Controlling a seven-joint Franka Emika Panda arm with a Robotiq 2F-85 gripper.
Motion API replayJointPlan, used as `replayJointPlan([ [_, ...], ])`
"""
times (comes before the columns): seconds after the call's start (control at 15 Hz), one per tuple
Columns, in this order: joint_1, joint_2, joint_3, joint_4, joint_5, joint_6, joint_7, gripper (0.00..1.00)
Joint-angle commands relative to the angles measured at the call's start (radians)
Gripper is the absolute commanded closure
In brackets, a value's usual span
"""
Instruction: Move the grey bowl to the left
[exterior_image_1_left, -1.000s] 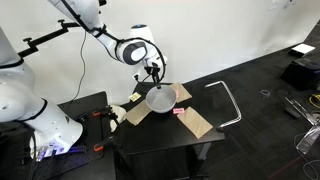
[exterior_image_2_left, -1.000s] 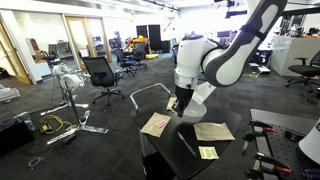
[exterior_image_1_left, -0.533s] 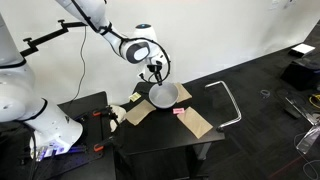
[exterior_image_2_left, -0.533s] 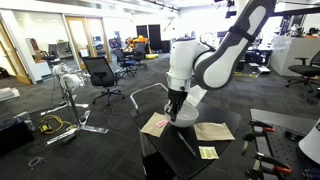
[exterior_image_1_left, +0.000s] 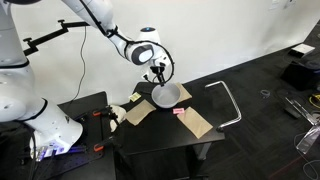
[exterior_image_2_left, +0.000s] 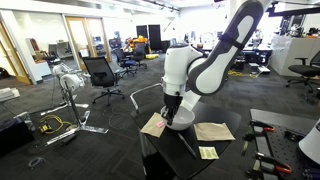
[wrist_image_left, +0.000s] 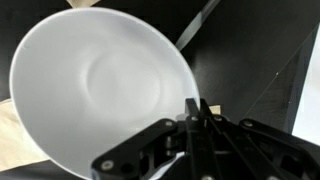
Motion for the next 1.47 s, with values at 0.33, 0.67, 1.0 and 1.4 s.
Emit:
replayJointPlan([
  [0.33,0.066,-0.034,-0.06,0.001,-0.005,-0.022,-0.004,0.56],
  [0.67,0.073,-0.135,-0.073,-0.04,-0.011,-0.073,-0.007,0.19],
  [1.0,0.039,-0.294,-0.042,-0.09,-0.008,-0.242,-0.031,0.0],
  [1.4,-0.008,-0.511,0.002,-0.147,0.025,-0.43,-0.094,0.0],
])
